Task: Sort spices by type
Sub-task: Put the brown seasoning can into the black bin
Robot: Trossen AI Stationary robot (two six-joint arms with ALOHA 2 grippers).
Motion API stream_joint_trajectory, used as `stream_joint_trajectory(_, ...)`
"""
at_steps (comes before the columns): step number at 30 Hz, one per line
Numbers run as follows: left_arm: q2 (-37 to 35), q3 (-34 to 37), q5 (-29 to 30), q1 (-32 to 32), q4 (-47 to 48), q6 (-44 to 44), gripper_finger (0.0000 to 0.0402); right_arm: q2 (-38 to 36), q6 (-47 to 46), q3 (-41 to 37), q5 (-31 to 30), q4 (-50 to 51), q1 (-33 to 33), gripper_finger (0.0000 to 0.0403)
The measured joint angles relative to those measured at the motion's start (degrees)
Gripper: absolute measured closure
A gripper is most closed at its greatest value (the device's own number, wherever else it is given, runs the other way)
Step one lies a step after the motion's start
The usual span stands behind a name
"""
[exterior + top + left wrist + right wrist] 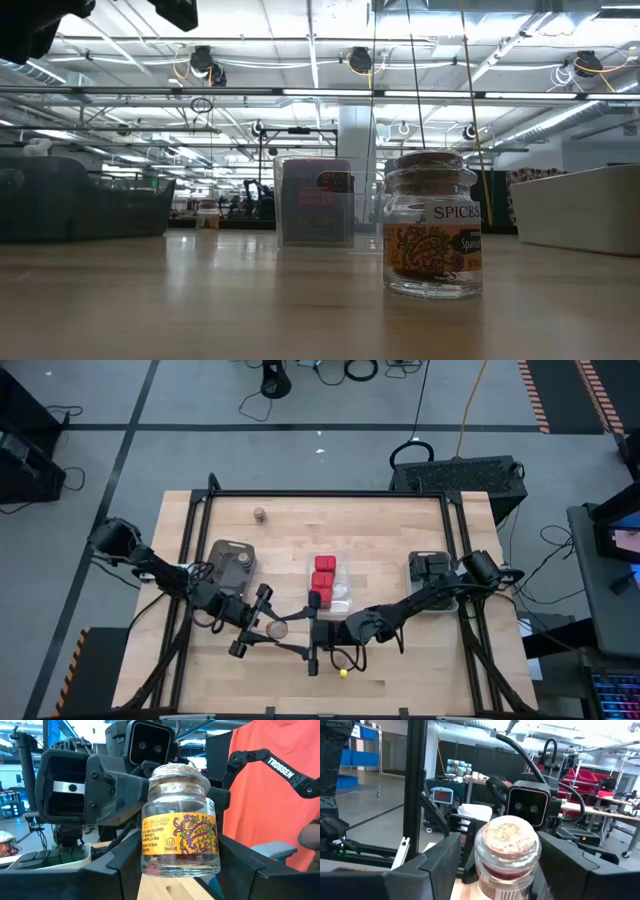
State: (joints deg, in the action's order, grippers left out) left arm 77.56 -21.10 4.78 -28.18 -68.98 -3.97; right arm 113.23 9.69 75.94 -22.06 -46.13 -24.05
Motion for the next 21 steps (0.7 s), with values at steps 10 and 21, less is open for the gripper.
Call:
stream_joint_trajectory(10, 0.0, 0.1, 0.2, 0.1, -0.9, -0.1, 0.0198, 0.2, -0.5, 0.0, -0.1, -0.7, 0.6, 0.0187)
stream_joint_trajectory(21, 0.0, 0.1, 0.8, 0.1, -1.6, -0.9, 0.0198, 0.3, -0.9, 0.0, -0.3, 0.2, 1.2, 0.0215)
